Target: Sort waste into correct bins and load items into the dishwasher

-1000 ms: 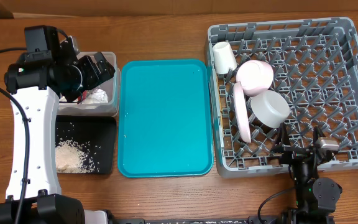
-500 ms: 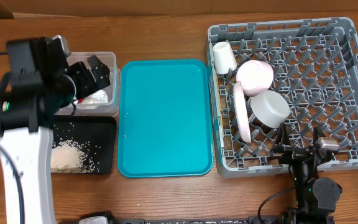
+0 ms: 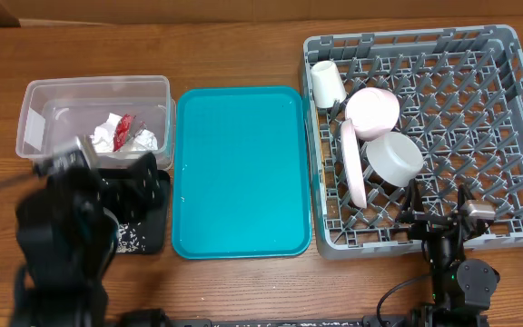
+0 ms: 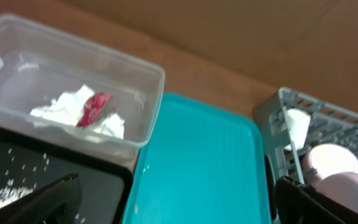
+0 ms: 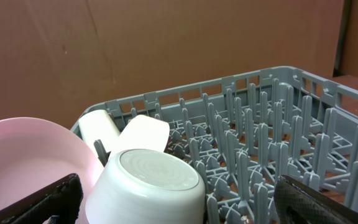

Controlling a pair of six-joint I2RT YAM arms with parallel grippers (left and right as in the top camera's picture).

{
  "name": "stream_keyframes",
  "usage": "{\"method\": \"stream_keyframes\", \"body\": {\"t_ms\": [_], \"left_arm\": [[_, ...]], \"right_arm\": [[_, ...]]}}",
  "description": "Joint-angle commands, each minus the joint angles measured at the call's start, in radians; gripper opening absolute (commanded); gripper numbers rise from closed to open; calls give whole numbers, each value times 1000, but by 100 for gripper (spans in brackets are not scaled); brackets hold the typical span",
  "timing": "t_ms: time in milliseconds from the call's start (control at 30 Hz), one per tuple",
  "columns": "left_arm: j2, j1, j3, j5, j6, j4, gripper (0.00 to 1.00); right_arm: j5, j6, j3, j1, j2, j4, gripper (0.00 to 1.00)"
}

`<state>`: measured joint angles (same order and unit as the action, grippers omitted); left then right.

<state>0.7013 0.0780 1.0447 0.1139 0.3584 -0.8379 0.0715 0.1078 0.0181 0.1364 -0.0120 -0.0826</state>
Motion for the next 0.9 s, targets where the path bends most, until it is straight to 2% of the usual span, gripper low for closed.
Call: {"method": "stream_keyframes", "body": {"t_ms": [0, 233, 267, 333, 367, 533, 767, 867], "left_arm": [[-165, -8, -172, -20, -22, 94, 100], [-434, -7, -499, -11, -17, 398, 100], [-496, -8, -584, -8, -9, 496, 100], [-548, -8, -666, -8, 7, 600, 100], [-596, -8, -750, -8, 29, 711, 100], [-681, -8, -911, -9, 50, 917, 100], [-698, -11, -1030, -40, 35, 957, 100], [-698, -45, -1040, -114, -17, 862, 100]], "right_arm": [[1, -4, -10, 3, 9, 5, 100], [1, -4, -10, 3, 9, 5, 100], [1, -4, -10, 3, 9, 5, 100], [1, -4, -10, 3, 9, 5, 100], [1, -4, -10, 3, 9, 5, 100], [1, -4, -10, 3, 9, 5, 100], [1, -4, -10, 3, 9, 5, 100], [1, -4, -10, 3, 9, 5, 100]]}}
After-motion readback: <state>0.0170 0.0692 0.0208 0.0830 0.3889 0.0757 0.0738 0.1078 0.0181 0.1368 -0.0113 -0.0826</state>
